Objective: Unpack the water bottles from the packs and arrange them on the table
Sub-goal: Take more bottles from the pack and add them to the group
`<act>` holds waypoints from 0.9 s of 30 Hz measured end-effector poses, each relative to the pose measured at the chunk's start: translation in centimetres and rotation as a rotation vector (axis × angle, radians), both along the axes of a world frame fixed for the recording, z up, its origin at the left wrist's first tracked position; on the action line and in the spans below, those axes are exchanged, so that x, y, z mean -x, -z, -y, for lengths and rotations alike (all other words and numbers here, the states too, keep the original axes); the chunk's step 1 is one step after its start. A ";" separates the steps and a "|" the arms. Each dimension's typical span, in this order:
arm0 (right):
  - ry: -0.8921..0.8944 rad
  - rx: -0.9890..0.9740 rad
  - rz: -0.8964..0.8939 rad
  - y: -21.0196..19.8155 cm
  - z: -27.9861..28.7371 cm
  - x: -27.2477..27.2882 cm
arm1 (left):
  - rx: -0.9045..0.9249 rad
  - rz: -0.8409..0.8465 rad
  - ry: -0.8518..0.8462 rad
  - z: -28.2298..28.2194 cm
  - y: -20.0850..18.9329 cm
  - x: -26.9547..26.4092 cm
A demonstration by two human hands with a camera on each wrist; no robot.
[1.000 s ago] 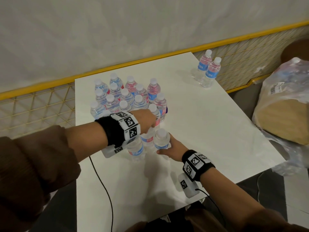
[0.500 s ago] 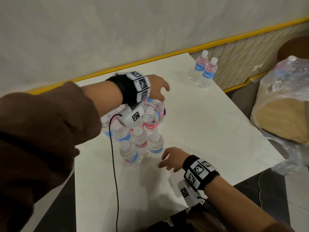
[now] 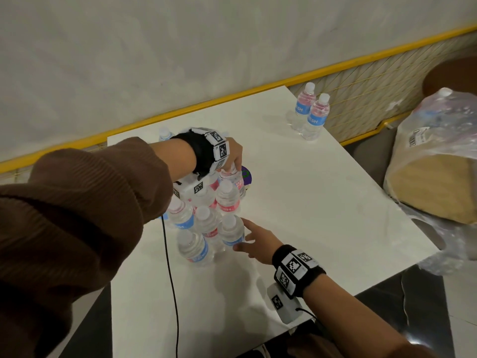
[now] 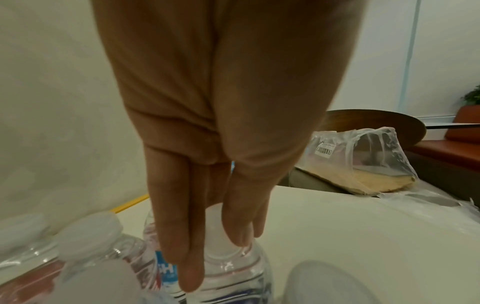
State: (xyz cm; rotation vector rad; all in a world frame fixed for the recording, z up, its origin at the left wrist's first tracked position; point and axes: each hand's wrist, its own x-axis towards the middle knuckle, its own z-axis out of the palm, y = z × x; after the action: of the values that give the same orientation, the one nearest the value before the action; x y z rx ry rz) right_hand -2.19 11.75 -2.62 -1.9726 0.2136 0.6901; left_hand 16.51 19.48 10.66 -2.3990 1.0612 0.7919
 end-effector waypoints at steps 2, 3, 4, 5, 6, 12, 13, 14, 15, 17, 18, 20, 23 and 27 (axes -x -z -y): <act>-0.013 0.003 0.009 0.0 -0.1 0.1 | 0.000 0.027 -0.013 0.0 0.0 0.0; -0.025 0.013 0.008 0.1 0.0 0.1 | -0.006 0.041 -0.006 0.1 0.0 0.1; -0.043 0.032 0.003 0.1 0.2 0.0 | -0.002 0.049 -0.001 0.2 0.2 -0.1; -0.055 0.053 -0.006 0.2 0.4 -0.2 | 0.005 0.064 0.008 0.3 0.2 -0.2; -0.055 0.072 -0.016 0.2 0.7 -0.5 | 0.013 0.084 0.006 0.5 0.1 -0.3; 0.116 0.079 0.144 -1.7 3.1 -4.7 | 0.164 0.247 -0.129 1.1 -0.7 -3.3; 0.104 0.050 0.172 -2.1 3.1 -5.5 | 0.167 0.271 -0.159 0.9 -0.8 -3.7; 0.079 0.029 0.192 -2.5 2.9 -6.3 | 0.155 0.278 -0.174 0.7 -0.6 -4.2; 0.054 0.017 0.205 -2.8 2.8 -6.9 | 0.118 0.269 -0.176 0.5 -0.3 -4.5; 0.028 0.004 0.210 -3.3 2.3 -8.0 | 0.035 0.224 -0.165 0.1 0.6 -4.9; 0.021 0.012 0.219 -3.5 2.1 -8.5 | 0.014 0.208 -0.159 -0.1 1.0 -5.1; 0.000 0.062 0.242 -3.8 1.6 -9.1 | 0.028 0.196 -0.167 -0.2 1.3 -5.4; -0.047 0.128 0.267 -4.3 0.9 -9.6 | 0.047 0.189 -0.185 0.0 0.9 -5.6; -0.083 0.115 0.283 -5.6 1.0 -9.2 | 0.018 0.149 -0.175 0.3 0.6 -5.9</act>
State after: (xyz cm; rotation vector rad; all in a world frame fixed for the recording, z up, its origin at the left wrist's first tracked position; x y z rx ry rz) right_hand 7.04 10.77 3.01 -2.1726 -0.0006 0.4516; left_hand 22.40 19.14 10.07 -2.5467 0.8127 0.6494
